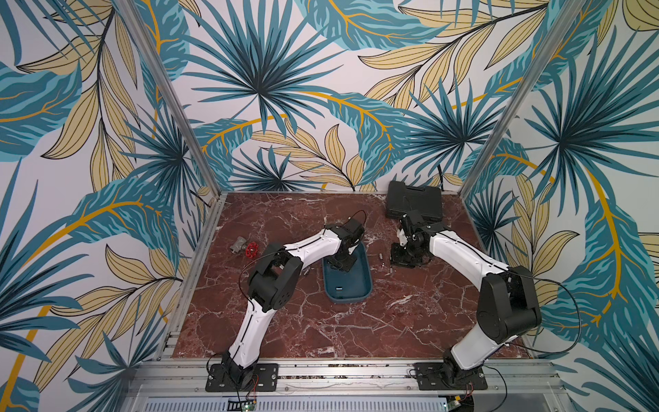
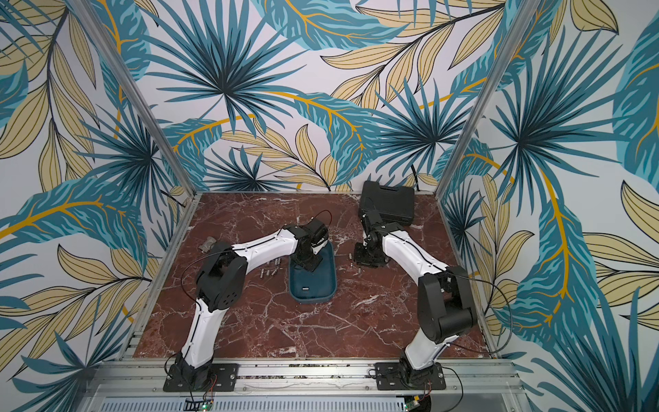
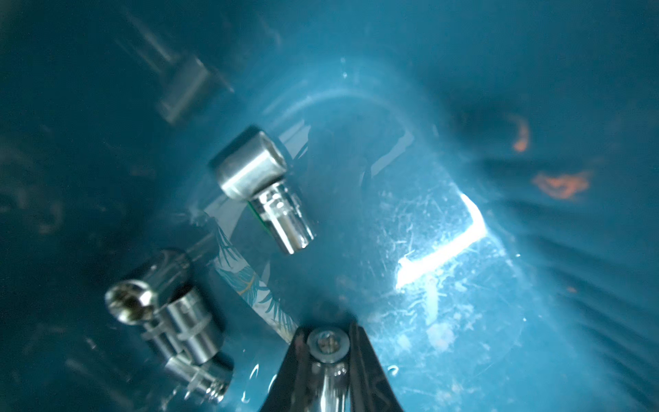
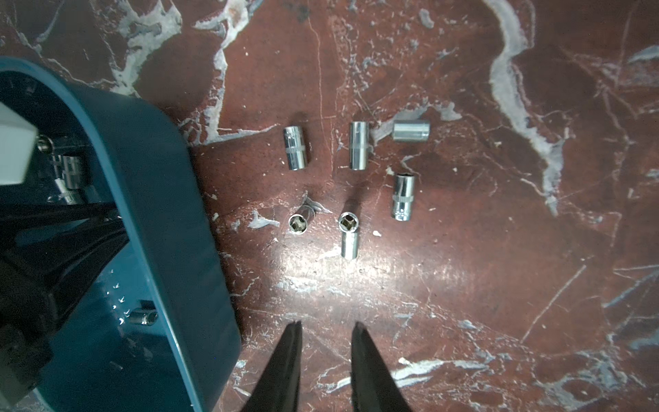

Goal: Take out the socket from the storage box
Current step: Pick up the socket head from the storage box, then place the socket head at the center of the board.

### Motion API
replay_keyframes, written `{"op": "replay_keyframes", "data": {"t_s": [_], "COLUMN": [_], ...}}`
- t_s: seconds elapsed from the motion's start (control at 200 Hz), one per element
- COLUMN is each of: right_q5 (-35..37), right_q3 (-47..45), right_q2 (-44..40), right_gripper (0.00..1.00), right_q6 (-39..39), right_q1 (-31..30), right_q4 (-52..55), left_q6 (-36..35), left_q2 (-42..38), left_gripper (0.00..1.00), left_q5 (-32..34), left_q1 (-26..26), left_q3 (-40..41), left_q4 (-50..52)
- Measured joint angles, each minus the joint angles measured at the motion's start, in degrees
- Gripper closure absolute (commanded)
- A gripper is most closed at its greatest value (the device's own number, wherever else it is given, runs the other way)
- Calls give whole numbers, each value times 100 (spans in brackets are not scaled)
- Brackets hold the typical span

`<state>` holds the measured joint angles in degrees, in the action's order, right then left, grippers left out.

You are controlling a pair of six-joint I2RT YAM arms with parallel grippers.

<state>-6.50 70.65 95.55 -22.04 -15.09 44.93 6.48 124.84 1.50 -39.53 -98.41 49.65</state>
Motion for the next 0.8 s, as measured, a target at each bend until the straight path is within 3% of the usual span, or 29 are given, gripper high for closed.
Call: {"op": "replay_keyframes", "data": {"t_s": [0.19, 0.411, 0.621, 0.796], "right_q5": [0, -4, -50, -66], "right_q3": [0, 0, 0, 0], "right_q2": [0, 11, 83, 136], "right_gripper": [73, 74, 73, 73], "right_q6": [0, 0, 0, 0], "right_q1": [-2, -2, 0, 0], "right_q4": [4, 4, -4, -2], "left_q6": [365, 850, 1294, 1615], "left_q2": [-1019, -2640, -2820, -2820], "left_gripper": [87, 87, 87, 86], "left_q5": [-24, 68, -2, -190], "left_q1": [166, 927, 1069, 1047], "left_q3": [321, 1482, 2946, 3585], "left_q4": [-337, -767, -811, -905]}}
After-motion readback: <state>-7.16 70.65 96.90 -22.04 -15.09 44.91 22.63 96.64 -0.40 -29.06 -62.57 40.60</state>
